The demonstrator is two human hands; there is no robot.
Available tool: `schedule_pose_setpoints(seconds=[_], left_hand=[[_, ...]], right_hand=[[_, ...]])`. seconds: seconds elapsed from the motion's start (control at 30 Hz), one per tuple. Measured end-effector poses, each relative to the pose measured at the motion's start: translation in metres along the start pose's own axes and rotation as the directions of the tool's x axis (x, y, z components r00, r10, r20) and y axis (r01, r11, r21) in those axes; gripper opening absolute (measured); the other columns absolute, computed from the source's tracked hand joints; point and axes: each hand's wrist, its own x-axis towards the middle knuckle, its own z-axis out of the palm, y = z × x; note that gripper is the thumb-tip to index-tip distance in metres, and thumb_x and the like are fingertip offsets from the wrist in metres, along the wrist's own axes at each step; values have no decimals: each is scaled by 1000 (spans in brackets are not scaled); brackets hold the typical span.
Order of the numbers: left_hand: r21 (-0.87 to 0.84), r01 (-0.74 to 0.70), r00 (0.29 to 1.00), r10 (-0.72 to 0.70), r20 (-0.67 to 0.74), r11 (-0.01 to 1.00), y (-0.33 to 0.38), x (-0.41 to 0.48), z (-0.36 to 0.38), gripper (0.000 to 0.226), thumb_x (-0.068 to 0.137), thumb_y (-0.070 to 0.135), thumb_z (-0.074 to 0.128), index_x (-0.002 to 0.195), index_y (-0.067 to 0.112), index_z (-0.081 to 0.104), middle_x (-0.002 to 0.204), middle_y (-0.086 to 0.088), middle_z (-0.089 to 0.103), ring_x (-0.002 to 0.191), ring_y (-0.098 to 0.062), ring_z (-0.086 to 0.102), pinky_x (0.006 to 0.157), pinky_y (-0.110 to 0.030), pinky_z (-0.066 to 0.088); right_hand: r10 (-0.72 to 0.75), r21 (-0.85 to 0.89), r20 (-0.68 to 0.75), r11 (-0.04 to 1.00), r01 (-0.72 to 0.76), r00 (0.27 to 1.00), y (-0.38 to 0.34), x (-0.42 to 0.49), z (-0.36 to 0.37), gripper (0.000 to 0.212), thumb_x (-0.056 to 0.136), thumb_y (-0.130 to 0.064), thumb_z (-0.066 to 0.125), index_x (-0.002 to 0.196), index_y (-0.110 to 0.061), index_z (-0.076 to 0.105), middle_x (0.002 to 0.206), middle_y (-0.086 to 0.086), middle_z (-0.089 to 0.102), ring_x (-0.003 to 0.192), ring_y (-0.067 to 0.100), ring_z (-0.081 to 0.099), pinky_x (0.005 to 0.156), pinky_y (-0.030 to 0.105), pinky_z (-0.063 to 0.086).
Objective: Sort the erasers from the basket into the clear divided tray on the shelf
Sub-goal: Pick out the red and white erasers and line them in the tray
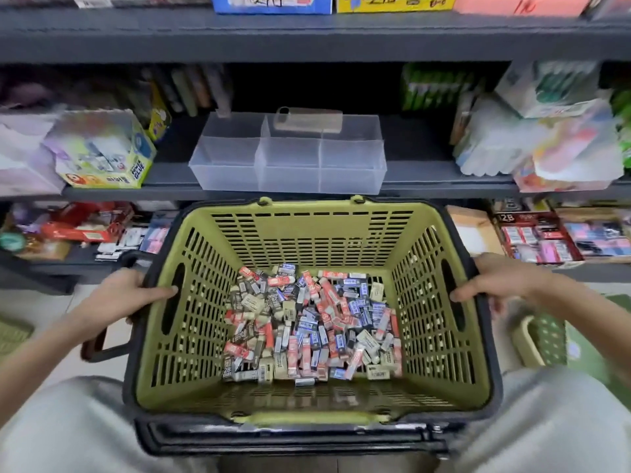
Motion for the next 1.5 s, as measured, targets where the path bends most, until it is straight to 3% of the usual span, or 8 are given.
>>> schedule_pose_setpoints(seconds=[0.23,0.33,0.47,0.63,0.77,1.13,1.27,1.5], left_hand=[[434,-184,897,331,-292,882,27,0,19,43,78,23,75,101,-2,49,87,-23,59,87,-43,60,68,-42,42],[615,-166,833,443,-330,771,30,-12,31,60,70,15,79,115,-11,49,96,-35,55,91,-49,54,78,-51,43],[627,-138,857,410,-312,766,27,-29,50,71,75,16,72,136,-1,39,119,-34,44,102,-49,48,86,-52,43],[608,-142,856,405,-321,781,28,-35,57,75,78,18,69,143,11,33,133,-35,34,107,-50,48,87,-51,46],[621,-142,839,426,-338,771,27,-33,58,74,77,20,72,142,10,37,131,-37,37,108,-50,46,85,-53,45],[766,-375,733,673,-100,522,77,27,67,52,66,19,81,114,7,65,128,-31,52,124,-50,44,99,-63,35],[748,-416,738,672,-55,518,75,35,74,44,71,19,77,112,8,66,131,-27,51,123,-46,46,98,-59,38],[715,-394,746,655,-119,578,78,41,73,46,69,20,77,113,10,65,126,-23,53,116,-46,48,90,-57,45]], right_hand=[[-34,-239,-401,969,-69,915,-7,11,17,29,82,-39,67,91,-12,61,84,11,69,72,28,68,55,27,54],[-277,-517,-729,823,-237,627,-15,6,41,44,78,-42,66,104,-10,55,102,16,63,92,32,60,75,37,48],[-642,-700,-685,711,-67,344,-46,-5,89,25,80,-21,63,96,-3,58,91,18,62,84,35,56,69,41,45],[-517,-533,-417,805,260,748,-68,19,124,33,90,-32,55,117,-13,54,89,1,61,77,18,60,62,29,51],[-391,-400,-199,869,289,899,-76,64,128,44,90,-37,57,125,-12,48,92,0,59,73,14,53,61,24,39],[-256,-444,-198,884,147,946,-84,150,189,85,75,-67,59,133,-10,35,121,13,50,101,24,58,67,28,46],[-252,-425,-178,891,157,951,-83,152,197,58,75,-59,64,105,-10,53,94,7,56,99,20,60,73,28,55],[-244,-325,-162,928,182,956,-76,151,201,113,67,-58,74,149,-17,8,132,19,38,93,21,60,73,25,49]])
